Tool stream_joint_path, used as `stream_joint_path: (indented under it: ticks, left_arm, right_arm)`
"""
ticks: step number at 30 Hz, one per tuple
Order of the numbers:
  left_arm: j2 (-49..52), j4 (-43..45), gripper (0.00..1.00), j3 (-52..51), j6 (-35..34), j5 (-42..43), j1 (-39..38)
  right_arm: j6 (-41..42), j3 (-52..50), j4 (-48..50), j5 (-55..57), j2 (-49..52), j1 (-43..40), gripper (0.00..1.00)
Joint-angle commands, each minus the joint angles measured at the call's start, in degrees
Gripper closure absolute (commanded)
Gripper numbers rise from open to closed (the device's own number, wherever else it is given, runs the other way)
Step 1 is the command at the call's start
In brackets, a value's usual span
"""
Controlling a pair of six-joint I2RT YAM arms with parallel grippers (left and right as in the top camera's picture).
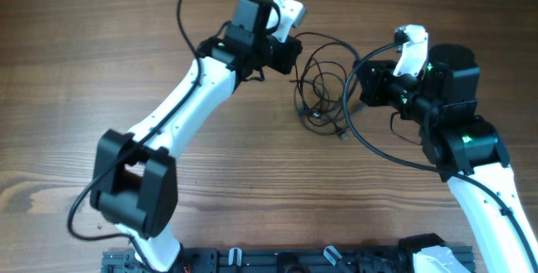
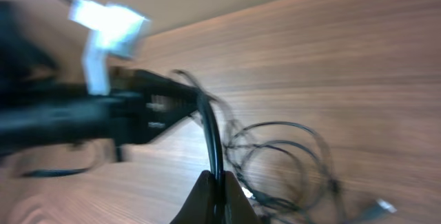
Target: Untangle cables
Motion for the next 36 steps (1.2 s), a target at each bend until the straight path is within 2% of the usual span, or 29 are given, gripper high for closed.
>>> stream_joint_path:
  ticks: [1, 2, 3, 4, 5, 7, 8, 11, 16, 22, 27, 32, 36]
  left_arm:
    - [-7.7, 0.6, 0.96, 0.1, -0.6, 0.9, 1.1]
    - [-9.2, 1.1, 0.96, 0.1, -0.6, 0.9, 1.1]
    - [-10.4, 1.6, 0.96, 0.1, -0.6, 0.9, 1.1]
    - [-12.1, 2.2, 0.96, 0.1, -0.6, 0.9, 1.1]
    - [-13.7, 2.6, 0.96, 0.1, -0.8, 0.9, 1.1]
    - [-16.7, 3.3, 0.96, 0.1, -1.3, 0.9, 1.1]
    - [-18.1, 3.7, 0.96, 0.1, -1.5, 0.9, 1.1]
    - [-22.2, 5.0, 0.96, 0.1, -2.1, 0.4, 1.1]
    - [-26.3, 7.1, 0.96, 0.2, -2.1, -0.8, 1.1]
    - [-27.2, 8.5, 0.96, 0.2, -5.6, -0.3, 1.0]
    - [-27.2, 9.0, 0.95, 0.2, -6.9, 1.0, 1.1]
    - [-27.2, 9.2, 0.95, 0.2, -7.0, 0.9, 1.1]
    - [-27.2, 10.7, 0.95, 0.2, -7.0, 0.9, 1.1]
  right_arm:
    - [0.5, 0.8, -1.9, 12.9, -0.9, -0.1, 0.96]
    - [0.7, 0.8, -2.7, 16.5, -0.6, -0.2, 0.94]
    - [0.7, 0.8, -3.7, 20.0, -0.1, -0.2, 0.87]
    - [1.4, 0.8, -4.6, 22.7, 0.5, -0.2, 0.77]
    - [1.5, 0.8, -5.4, 23.8, 1.2, -0.2, 0.52]
    - [1.5, 0.8, -6.1, 23.6, 3.0, -0.1, 0.36]
    - [1.5, 0.8, -6.1, 22.9, 4.0, -0.1, 0.32]
    - [0.9, 0.8, -6.0, 17.4, 6.6, -0.1, 0.29]
    - [-10.0, 0.8, -5.2, -2.7, 9.5, -0.1, 0.27]
    - [-13.3, 0.8, -3.1, -6.4, 12.7, 0.0, 0.21]
    - [-22.4, 0.5, 0.1, -14.4, 17.5, 0.0, 0.22]
    - [-32.3, 0.4, -0.6, -26.8, 21.7, 0.1, 0.32]
    - [-38.4, -0.3, -1.1, -35.0, 22.8, 0.4, 0.28]
